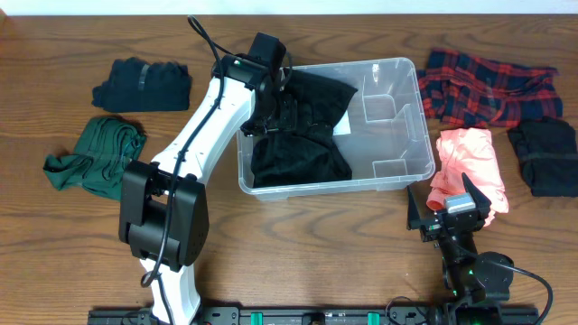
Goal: Pack container
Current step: 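Lower the black garment into the bin's left side and release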
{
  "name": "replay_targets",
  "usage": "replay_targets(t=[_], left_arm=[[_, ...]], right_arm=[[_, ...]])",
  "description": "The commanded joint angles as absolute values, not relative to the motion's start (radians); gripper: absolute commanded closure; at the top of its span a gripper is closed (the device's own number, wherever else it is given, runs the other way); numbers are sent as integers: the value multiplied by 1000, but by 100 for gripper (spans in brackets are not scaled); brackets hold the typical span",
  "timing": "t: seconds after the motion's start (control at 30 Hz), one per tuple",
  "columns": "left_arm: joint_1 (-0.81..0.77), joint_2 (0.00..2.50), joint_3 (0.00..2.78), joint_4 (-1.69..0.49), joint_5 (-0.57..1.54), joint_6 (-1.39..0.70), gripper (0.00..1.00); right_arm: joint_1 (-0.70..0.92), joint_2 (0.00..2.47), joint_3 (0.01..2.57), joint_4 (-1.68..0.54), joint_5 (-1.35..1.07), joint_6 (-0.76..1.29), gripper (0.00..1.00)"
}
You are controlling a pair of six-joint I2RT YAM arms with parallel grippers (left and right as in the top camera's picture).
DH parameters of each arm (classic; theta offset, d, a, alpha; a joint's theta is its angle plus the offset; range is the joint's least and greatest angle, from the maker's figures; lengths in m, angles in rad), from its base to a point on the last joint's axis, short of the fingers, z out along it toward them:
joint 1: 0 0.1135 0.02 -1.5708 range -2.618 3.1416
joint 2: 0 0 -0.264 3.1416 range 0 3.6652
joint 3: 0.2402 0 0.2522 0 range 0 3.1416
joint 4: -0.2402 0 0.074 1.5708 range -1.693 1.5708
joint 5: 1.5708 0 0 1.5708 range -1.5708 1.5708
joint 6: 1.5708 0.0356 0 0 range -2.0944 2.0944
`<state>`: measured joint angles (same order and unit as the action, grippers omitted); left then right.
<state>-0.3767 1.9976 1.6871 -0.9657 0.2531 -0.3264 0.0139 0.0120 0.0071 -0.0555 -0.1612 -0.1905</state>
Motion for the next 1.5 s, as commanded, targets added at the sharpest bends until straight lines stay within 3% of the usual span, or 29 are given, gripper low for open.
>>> replay_targets(t=[0.0, 0.33, 0.4, 0.47, 0.5, 1.47], left_arm=[[-376, 1957, 1734, -966, 211, -319, 34], [-379, 1848, 1766, -946, 163, -319, 35], [-379, 1847, 1766, -934, 163, -319, 50], [-381, 1851, 1765, -925, 163, -318, 89], [-382, 1855, 1765, -924, 163, -315, 94], [-468, 1869, 1551, -883, -12, -282, 94]], right_arm=[[7, 7, 6, -58, -168, -203, 1], [7, 7, 6, -58, -168, -203, 1], [7, 7, 6, -58, -168, -203, 1], [7, 7, 6, -58, -168, -203, 1], [7, 7, 6, -58, -168, -203, 1], [7, 7, 6, -58, -168, -203, 1]])
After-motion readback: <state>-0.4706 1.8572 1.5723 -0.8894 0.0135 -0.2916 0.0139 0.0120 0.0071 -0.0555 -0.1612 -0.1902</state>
